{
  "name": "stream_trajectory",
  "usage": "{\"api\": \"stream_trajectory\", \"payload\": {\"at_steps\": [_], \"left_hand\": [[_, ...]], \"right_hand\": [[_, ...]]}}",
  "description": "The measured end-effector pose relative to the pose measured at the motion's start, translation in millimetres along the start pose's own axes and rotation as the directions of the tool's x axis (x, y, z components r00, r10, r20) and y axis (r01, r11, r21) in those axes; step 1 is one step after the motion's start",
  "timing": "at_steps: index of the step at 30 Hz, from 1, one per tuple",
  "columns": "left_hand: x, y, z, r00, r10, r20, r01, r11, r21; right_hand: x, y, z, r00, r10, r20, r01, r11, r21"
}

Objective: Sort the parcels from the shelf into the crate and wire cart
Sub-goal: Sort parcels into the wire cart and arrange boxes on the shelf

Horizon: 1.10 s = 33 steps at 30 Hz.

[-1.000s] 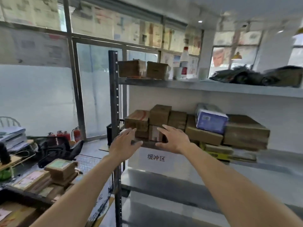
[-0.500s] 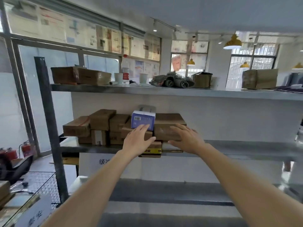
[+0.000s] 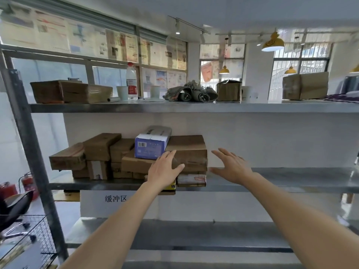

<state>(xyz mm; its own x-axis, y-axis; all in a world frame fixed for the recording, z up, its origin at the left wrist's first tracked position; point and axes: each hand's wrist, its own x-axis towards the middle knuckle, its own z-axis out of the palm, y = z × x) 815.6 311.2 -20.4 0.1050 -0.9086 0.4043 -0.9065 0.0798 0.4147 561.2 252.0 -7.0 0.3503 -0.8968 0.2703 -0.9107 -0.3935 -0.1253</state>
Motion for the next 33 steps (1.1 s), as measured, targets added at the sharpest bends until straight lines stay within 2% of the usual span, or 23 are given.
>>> {"api": "stream_trajectory", "payload": {"at_steps": [11,20,22,24,27,29,33], "left_hand": [[45,-23,41,0.999,0.009,-0.052,-0.009,1.000,0.001],[62,1,54,0.984,-0.039,-0.172,0.043,0.999,0.018],[70,7,58,0.984,-0.100,-0.148,0.094,0.995,-0.046],[78,10,65,0.987,-0.151,-0.059,0.142,0.982,-0.123],[89,16,74,0.976,-0.218,0.011,0.215,0.950,-0.226],[97,22,79,0.960,-0.279,0.004,0.267,0.914,-0.306],[101,34,84,0.929,-0.369,-0.021,0.329,0.851,-0.410]], "right_hand": [[95,7,48,0.998,-0.062,-0.021,0.064,0.993,0.100],[107,59,57,0.993,-0.117,-0.033,0.122,0.959,0.255],[108,69,54,0.993,-0.120,-0.015,0.120,0.951,0.284],[107,78,54,0.992,-0.129,-0.003,0.122,0.935,0.334],[104,83,51,0.991,-0.127,0.045,0.084,0.842,0.533],[106,81,51,0.993,-0.099,0.058,0.035,0.743,0.669],[116,72,58,0.998,-0.025,0.056,-0.030,0.587,0.809]]}}
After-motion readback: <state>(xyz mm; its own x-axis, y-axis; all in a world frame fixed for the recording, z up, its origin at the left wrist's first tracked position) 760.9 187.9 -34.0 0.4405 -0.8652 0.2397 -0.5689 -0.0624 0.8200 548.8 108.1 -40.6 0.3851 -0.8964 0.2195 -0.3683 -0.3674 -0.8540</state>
